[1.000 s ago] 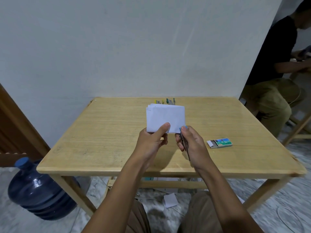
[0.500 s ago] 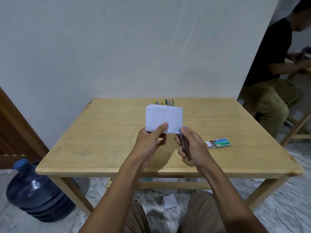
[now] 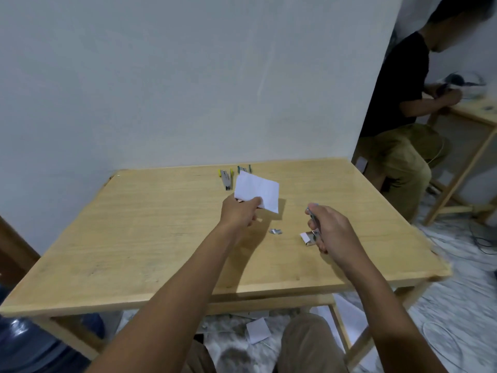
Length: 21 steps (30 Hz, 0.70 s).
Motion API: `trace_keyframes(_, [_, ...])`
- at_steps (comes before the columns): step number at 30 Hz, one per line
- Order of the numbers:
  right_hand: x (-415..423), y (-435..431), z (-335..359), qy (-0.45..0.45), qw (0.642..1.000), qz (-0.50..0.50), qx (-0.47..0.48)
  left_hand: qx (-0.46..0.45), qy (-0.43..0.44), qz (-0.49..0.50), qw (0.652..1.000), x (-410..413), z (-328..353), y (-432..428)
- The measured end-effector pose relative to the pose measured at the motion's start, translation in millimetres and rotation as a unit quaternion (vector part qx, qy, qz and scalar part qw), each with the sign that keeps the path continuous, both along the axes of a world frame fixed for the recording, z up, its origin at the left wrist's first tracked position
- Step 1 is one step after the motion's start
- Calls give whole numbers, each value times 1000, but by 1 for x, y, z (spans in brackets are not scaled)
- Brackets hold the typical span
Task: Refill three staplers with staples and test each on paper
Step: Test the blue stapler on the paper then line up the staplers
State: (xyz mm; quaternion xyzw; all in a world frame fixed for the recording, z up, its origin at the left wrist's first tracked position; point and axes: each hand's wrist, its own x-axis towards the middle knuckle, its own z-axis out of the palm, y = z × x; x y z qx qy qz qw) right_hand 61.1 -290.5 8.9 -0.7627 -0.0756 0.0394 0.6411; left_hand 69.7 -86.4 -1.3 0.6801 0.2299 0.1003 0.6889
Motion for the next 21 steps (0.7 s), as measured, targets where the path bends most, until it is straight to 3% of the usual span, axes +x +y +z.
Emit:
trace_keyframes(3, [13,-12,-2,-10,1000,-22,-13,52,12,2,999,38,-5,-21])
trace_keyframes(8, [30,-20,-1,-4,999,-34,10,221,28,-2,975,88,-12,-37])
trace_keyframes(12, [45,-21,3,-6,999,-36,21,456,90,19,885,106,-24,-42])
trace_keyframes(16, [58,-20,4,-2,999,-37,19,633,-18,-26,773,119,-39,-41])
trace_keyframes(18, [64,-20,3,0,999,-45,8,647,-33,-57,759,127,-42,-41])
trace_keyframes(21, [72,-19,1,12,998,-62,-9,622,-25,-97,776,137,-43,-44])
